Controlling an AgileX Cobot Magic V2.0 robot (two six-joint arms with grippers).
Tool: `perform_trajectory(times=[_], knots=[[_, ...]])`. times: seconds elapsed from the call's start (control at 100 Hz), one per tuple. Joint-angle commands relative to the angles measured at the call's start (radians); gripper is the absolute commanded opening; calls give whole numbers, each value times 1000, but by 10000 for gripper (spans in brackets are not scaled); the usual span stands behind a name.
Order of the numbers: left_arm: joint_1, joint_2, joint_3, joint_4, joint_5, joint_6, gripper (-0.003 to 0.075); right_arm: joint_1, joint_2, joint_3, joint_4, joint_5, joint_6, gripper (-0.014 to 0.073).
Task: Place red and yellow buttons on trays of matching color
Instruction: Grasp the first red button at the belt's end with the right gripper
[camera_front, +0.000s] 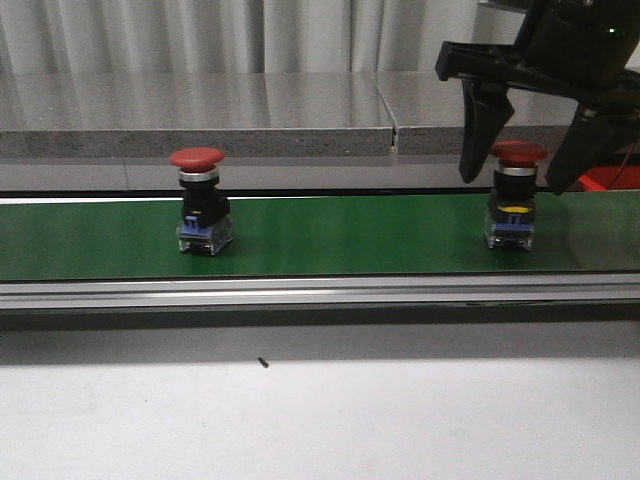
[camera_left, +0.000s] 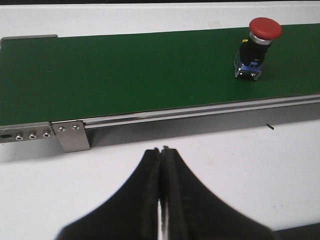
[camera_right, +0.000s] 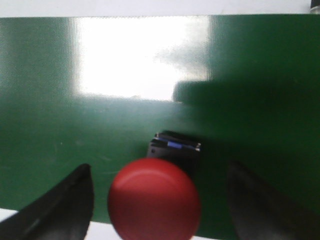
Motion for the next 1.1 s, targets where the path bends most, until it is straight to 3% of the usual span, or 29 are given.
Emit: perform_trajectory(times=[0.0,0.11,0.23,0.5,0.68,0.9,1.09], knots=[[-10,6,-29,-10,-60,-10,-20,-9,-26,-35,-10,-45,0,370],[-10,6,-29,-10,-60,-10,-20,-9,-27,-35,-12,-46,-2,150],[-10,6,-29,-10,-60,-10,-20,-9,-41,-35,-31,-49,-3,39],[-10,6,-29,-10,-60,-10,-20,-130,-95,-68,-25,-8,-196,33],[-10,6,-29,-10,-60,-10,-20,-269,-131,-122,-109,-11,-203,33],[-10,6,-29,-10,-60,-10,-20,-469,-116,-173,-104,-32,-217,33],[-10,6,-29,-10,-60,-10,-20,-551,-40,-173,-79,-107,-242,33]])
